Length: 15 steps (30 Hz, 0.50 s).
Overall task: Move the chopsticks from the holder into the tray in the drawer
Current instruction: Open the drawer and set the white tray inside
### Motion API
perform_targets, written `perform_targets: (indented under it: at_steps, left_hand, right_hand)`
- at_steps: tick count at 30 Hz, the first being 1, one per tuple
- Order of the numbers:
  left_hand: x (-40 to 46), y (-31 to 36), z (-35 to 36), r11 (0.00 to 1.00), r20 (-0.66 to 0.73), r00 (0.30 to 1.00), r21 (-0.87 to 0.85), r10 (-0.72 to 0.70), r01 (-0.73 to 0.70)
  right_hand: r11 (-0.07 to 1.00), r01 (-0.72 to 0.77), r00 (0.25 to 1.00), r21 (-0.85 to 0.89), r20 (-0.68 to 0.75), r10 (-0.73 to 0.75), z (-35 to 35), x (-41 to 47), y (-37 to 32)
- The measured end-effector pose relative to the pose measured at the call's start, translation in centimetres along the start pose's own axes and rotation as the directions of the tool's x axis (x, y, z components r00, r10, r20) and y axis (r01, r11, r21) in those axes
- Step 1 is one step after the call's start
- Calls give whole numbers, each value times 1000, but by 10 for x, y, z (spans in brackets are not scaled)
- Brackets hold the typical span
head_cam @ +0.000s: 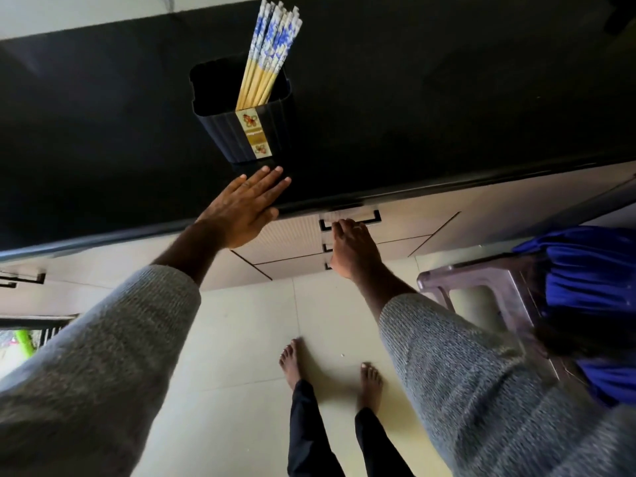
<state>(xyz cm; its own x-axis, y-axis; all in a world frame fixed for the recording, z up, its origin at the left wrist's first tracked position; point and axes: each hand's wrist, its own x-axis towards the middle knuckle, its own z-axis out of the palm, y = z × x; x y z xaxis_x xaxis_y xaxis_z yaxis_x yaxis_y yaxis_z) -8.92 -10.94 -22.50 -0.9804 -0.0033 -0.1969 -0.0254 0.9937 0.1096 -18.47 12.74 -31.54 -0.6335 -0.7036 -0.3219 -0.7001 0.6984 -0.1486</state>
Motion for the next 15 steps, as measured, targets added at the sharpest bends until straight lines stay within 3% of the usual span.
perform_targets:
  at_steps: [15]
  left_hand:
    - [0, 11, -7, 997, 54, 996, -34, -71, 73]
  right_hand:
    - [992, 90, 995, -93, -29, -93, 19, -66, 5]
